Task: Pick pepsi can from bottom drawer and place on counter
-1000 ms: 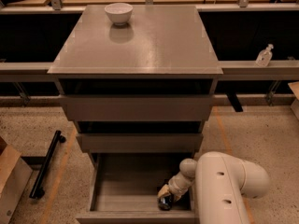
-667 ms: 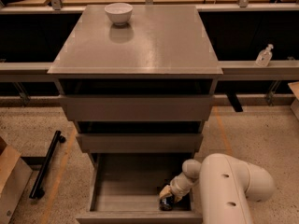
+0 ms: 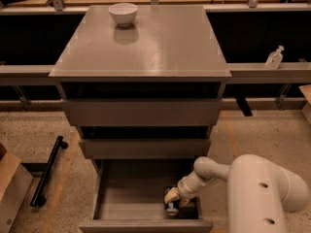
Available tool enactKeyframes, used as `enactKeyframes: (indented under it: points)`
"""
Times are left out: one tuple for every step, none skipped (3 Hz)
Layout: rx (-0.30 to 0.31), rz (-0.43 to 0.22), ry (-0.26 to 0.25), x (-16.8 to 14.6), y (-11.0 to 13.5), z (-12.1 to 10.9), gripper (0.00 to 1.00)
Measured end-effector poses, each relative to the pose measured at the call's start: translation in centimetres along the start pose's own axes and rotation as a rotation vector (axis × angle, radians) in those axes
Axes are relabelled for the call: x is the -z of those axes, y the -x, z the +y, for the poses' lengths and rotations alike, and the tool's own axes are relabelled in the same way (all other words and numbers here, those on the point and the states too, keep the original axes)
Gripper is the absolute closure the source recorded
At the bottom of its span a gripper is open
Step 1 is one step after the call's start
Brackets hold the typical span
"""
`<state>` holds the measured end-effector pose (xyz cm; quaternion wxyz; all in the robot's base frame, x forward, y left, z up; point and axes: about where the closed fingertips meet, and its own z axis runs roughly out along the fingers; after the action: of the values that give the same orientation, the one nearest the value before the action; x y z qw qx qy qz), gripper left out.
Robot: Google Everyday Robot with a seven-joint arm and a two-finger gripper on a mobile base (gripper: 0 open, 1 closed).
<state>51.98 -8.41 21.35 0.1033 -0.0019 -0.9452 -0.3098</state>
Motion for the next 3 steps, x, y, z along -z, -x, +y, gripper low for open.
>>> enactKeyframes:
  points:
    - [0.069,0.029,0.071,4.4,-2.9,3.6,1.0]
    - [0.138,0.048,0.15,9.6,-5.8,6.8,1.0]
    - [0.228,0.041,0.187,15.7,-7.9,9.9,1.0]
